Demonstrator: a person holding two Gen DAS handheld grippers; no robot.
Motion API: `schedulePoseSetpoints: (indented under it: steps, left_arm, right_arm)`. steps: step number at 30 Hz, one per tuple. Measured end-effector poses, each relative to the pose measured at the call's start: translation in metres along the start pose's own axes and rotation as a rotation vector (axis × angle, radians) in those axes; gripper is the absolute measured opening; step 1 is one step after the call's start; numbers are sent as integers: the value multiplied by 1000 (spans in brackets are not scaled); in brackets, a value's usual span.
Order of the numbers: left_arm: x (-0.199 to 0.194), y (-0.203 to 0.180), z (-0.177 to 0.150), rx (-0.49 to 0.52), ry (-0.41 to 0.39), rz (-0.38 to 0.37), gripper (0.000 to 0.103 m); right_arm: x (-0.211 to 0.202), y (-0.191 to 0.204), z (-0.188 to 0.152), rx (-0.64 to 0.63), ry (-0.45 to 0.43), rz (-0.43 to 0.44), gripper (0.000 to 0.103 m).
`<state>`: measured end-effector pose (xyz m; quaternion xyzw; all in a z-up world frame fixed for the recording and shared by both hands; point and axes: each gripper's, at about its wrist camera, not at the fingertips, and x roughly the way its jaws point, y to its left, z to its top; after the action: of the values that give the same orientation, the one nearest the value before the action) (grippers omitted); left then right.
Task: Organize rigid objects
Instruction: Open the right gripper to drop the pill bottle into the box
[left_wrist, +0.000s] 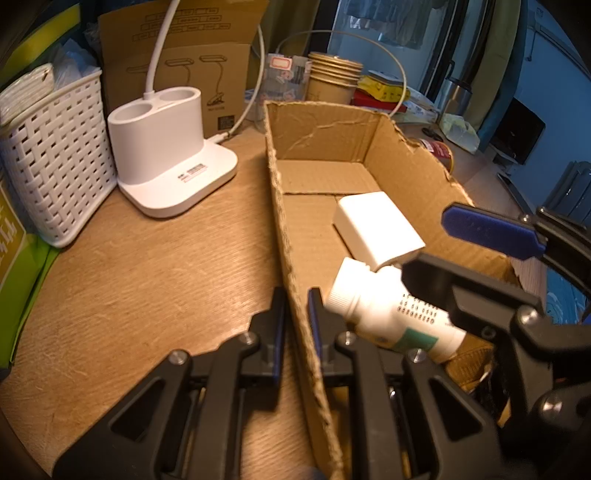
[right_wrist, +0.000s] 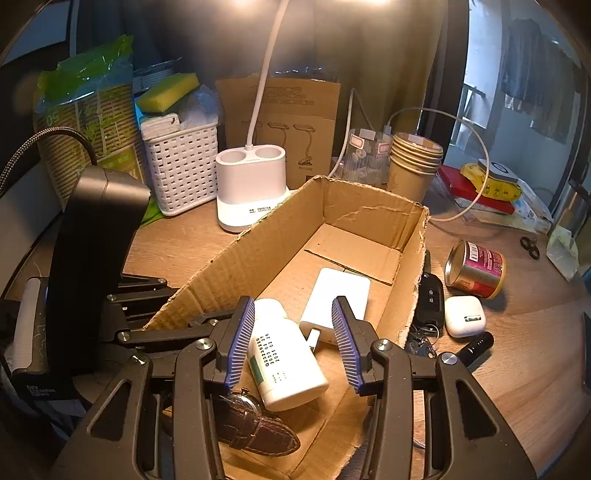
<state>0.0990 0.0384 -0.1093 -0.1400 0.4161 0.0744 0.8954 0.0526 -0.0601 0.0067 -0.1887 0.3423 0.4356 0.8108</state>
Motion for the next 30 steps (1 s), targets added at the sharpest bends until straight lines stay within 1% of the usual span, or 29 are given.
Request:
schedulePoseSetpoints:
  steps: [4,8,14,21,30]
  left_arm:
    - [0,0,0,0,0,0,13]
    - [0,0,0,1,0,1,13]
    - [0,-1,0,1,0,1,13]
    - [0,-1,0,1,0,1,13]
    - [0,-1,0,1,0,1,13]
  right_arm:
    - [-12,-10,-1,35,-39,-10,47]
    - [-32,-31,-4,98,-91,-40,47]
    - [-53,-61,-10,178,-132,-91,47]
    - [-59,-90,-24,244,-127,-147,48]
    - [-52,-124,-41,334,-99,-212,48]
